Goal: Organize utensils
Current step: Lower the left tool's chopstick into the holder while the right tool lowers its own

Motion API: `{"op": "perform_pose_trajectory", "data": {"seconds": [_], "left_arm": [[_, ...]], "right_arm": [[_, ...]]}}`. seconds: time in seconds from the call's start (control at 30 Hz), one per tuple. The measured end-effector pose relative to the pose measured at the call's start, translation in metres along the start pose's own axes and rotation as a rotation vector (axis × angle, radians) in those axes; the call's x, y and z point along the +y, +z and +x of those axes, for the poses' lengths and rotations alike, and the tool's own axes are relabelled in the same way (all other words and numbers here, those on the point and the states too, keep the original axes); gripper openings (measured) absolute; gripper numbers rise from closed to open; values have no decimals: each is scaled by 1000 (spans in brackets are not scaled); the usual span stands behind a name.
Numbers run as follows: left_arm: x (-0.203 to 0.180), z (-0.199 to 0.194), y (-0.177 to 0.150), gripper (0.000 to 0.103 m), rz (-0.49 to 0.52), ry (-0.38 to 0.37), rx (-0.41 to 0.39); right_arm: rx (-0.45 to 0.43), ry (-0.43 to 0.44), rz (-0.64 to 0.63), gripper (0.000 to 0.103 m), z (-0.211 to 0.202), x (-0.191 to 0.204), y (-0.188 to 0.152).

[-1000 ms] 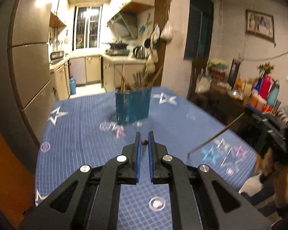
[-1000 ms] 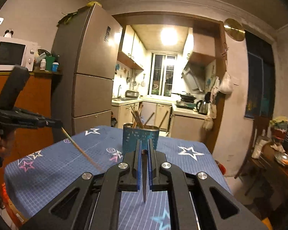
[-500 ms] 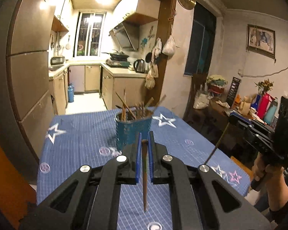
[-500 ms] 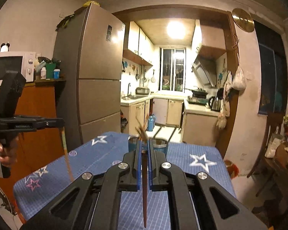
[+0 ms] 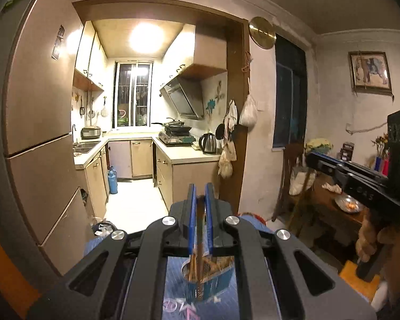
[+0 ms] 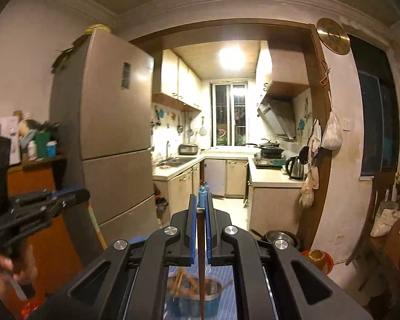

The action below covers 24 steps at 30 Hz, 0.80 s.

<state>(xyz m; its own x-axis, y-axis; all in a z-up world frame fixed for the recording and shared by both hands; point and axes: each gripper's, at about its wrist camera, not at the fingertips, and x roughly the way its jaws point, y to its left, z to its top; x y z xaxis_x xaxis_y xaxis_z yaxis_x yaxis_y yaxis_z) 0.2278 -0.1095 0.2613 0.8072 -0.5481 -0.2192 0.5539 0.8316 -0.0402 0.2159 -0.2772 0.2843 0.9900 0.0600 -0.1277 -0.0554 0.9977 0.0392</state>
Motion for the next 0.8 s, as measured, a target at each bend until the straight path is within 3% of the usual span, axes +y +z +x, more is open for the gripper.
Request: {"op": "perform_pose_trajectory", "data": {"seconds": [0.17, 0.3, 0.5, 0.8], "left_arm": [[6, 43, 5, 5, -20, 6, -26], [13, 79, -10, 5, -22, 12, 0], [27, 117, -40, 5, -50, 28, 56], [36, 139, -81, 6, -73, 43, 138]], "right_arm": [[3, -53, 41, 7, 60, -14, 12], [17, -70, 42, 7, 94, -20, 7], [65, -60, 66, 7, 133, -28, -26], [187, -55, 82, 8, 167, -32, -89]]}}
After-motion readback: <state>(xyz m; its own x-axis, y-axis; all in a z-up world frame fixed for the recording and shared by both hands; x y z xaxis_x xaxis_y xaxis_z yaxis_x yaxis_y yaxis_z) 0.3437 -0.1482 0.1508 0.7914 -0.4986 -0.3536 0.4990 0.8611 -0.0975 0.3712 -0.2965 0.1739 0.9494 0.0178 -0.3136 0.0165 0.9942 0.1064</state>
